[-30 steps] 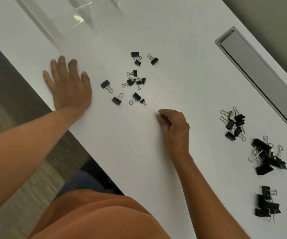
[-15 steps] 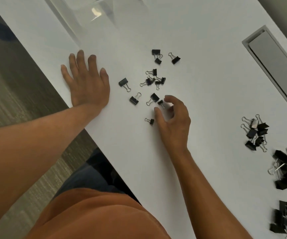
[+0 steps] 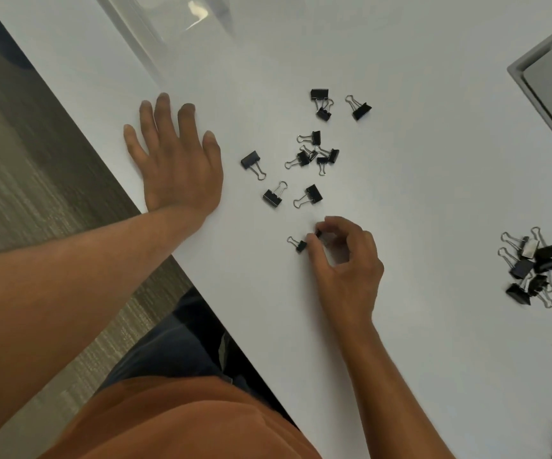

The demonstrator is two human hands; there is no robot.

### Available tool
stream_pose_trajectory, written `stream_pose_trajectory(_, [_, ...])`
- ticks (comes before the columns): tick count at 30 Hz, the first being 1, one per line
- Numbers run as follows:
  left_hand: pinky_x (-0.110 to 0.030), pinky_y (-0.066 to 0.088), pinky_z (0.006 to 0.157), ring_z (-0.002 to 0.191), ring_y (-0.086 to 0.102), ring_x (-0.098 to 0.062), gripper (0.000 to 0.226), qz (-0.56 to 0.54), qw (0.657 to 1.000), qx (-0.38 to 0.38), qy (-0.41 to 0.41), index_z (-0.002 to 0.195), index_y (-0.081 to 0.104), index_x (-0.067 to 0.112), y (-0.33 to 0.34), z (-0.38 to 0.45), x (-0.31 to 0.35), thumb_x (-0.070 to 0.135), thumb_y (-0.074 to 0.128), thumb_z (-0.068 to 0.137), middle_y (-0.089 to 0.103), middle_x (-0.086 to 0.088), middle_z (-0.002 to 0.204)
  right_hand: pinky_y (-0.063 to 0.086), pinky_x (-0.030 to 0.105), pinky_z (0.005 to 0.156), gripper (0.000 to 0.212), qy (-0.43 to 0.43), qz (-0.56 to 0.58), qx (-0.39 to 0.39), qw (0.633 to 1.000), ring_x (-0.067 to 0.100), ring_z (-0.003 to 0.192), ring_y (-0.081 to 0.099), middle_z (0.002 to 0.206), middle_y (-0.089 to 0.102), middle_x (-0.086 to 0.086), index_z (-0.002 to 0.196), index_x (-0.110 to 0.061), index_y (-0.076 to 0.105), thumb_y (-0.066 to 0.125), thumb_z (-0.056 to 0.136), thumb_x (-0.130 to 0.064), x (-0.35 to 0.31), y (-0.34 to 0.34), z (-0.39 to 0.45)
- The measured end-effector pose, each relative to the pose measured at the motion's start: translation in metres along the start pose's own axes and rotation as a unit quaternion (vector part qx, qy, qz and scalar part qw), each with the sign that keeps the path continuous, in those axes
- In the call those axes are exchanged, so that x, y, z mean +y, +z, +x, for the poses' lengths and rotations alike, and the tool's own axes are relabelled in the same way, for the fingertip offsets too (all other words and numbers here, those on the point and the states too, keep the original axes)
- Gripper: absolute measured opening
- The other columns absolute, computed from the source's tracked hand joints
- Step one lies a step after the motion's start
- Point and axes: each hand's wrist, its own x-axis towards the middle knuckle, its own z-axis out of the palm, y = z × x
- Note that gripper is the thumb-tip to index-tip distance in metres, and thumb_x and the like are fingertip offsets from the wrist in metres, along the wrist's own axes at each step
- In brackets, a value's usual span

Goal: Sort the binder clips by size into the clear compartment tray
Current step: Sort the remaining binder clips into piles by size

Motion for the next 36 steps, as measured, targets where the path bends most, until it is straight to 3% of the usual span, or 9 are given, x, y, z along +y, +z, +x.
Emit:
stream_pose_trajectory(3, [-0.062,0.017,0.125,0.158,0.02,-0.036,0.049,0.002,1.0,0.001,0.0,0.15,0.034,0.017,0.0,-0.001,0.001,0.04,0.025,0.108,0.028,-0.013,0.167,0.054,0.036,0.091,0.015,-0.03,-0.014,-0.005,0.999,0.012,0.102,0.065,0.103,0.066,-0.025,0.113,-0.022,0.072,0.069,0.099,-0.021,0.002,-0.002,-0.003])
stream_pose_trajectory(7, [-0.062,0.017,0.125,0.158,0.02,-0.036,0.048,0.003,1.0,0.001,0.0,0.151,0.034,0.018,0.001,-0.001,0.0,0.04,0.025,0.108,0.028,-0.013,0.167,0.053,0.034,0.088,0.02,-0.009,0.035,0.034,0.999,0.017,0.107,0.067,0.111,0.072,-0.008,0.114,-0.019,0.071,0.053,0.107,-0.015,0.002,-0.005,0.001])
stream_pose_trajectory(12, [-0.062,0.017,0.125,0.158,0.02,-0.036,0.048,0.004,1.0,0.001,0.001,0.151,0.034,0.017,0.001,-0.001,0.0,0.039,0.026,0.108,0.028,-0.013,0.167,0.05,0.026,0.086,0.023,-0.08,-0.015,0.039,0.996,0.024,0.098,0.065,0.11,0.068,-0.001,0.115,-0.01,0.072,0.057,0.1,-0.003,-0.004,-0.009,0.039])
stream_pose_trajectory(16, [-0.062,0.017,0.125,0.158,0.02,-0.036,0.048,-0.001,1.0,0.004,0.002,0.15,0.035,0.017,0.001,0.0,0.0,0.039,0.026,0.108,0.028,-0.013,0.167,0.053,0.049,0.08,0.043,-0.141,-0.122,-0.017,0.982,0.027,0.089,0.062,0.108,0.06,0.007,0.132,-0.015,0.07,0.047,0.097,-0.006,0.006,0.008,0.08])
stream_pose_trajectory(18, [-0.062,0.017,0.125,0.158,0.02,-0.036,0.048,0.0,1.0,0.005,0.001,0.15,0.035,0.017,0.002,-0.001,0.0,0.039,0.026,0.108,0.028,-0.013,0.167,0.051,0.048,0.078,0.051,-0.161,-0.17,-0.022,0.972,0.029,0.084,0.058,0.107,0.058,0.01,0.136,-0.017,0.069,0.043,0.093,-0.008,0.009,0.013,0.086])
stream_pose_trajectory(26, [-0.062,0.017,0.125,0.158,0.02,-0.036,0.049,0.0,1.0,0.004,0.001,0.15,0.035,0.017,0.001,0.0,0.0,0.039,0.025,0.108,0.028,-0.013,0.167,0.05,0.041,0.085,0.041,-0.149,-0.162,-0.008,0.975,0.024,0.097,0.055,0.115,0.059,0.009,0.129,-0.017,0.074,0.055,0.095,-0.002,0.033,-0.015,0.055])
stream_pose_trajectory(33, [-0.062,0.017,0.125,0.157,0.021,-0.037,0.048,-0.001,1.0,0.005,0.0,0.149,0.035,0.017,0.001,0.0,-0.001,0.038,0.024,0.108,0.028,-0.013,0.166,0.05,0.048,0.081,0.033,-0.156,-0.145,-0.032,0.977,0.023,0.091,0.06,0.107,0.064,0.004,0.116,-0.015,0.079,0.054,0.095,-0.011,0.035,-0.02,0.006])
stream_pose_trajectory(36, [-0.062,0.018,0.125,0.157,0.022,-0.037,0.047,0.001,1.0,0.006,0.002,0.149,0.035,0.017,0.001,0.0,0.0,0.038,0.025,0.108,0.029,-0.013,0.166,0.053,0.047,0.079,0.034,-0.153,-0.089,-0.024,0.984,0.024,0.093,0.063,0.109,0.062,0.006,0.123,-0.01,0.075,0.054,0.096,-0.004,0.026,-0.017,0.011])
